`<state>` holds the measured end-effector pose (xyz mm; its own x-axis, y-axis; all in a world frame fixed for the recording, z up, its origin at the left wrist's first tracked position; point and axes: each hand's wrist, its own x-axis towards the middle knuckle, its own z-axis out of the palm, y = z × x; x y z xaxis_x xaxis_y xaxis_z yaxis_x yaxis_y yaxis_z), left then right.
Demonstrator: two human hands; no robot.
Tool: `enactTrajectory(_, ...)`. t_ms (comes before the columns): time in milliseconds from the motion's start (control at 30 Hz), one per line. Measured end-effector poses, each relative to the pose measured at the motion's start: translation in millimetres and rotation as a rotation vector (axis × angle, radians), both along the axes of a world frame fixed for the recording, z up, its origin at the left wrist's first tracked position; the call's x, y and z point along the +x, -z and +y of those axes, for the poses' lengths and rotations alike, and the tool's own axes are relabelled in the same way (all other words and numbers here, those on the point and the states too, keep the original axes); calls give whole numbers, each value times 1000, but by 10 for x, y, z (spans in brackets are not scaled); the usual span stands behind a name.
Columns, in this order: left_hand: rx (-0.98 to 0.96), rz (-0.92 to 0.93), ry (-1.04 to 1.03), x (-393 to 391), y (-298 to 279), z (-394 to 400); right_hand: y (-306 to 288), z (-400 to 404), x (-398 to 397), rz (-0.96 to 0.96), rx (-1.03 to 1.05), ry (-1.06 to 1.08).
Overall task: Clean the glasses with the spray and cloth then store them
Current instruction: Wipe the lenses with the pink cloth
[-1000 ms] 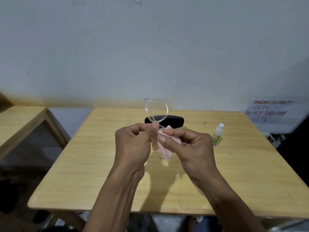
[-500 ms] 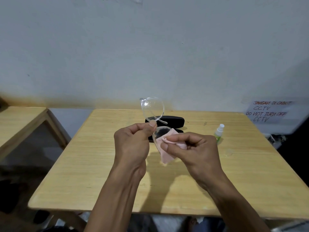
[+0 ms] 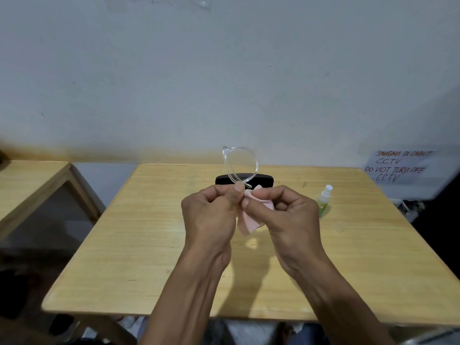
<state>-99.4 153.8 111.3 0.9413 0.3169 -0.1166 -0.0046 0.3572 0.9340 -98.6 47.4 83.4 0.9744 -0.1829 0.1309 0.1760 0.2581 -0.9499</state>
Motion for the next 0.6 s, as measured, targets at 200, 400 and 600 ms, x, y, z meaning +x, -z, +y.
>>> enactTrajectory(200, -27, 27, -22, 33, -8, 31, 64, 48, -45, -57, -89, -28)
enactTrajectory(400, 32, 36, -36, 92, 1, 136, 106, -62, -91, -84, -174, -55)
enactTrajectory(600, 87, 20, -25, 106, 9, 136, 44, -137, -79, -85, -120, 6)
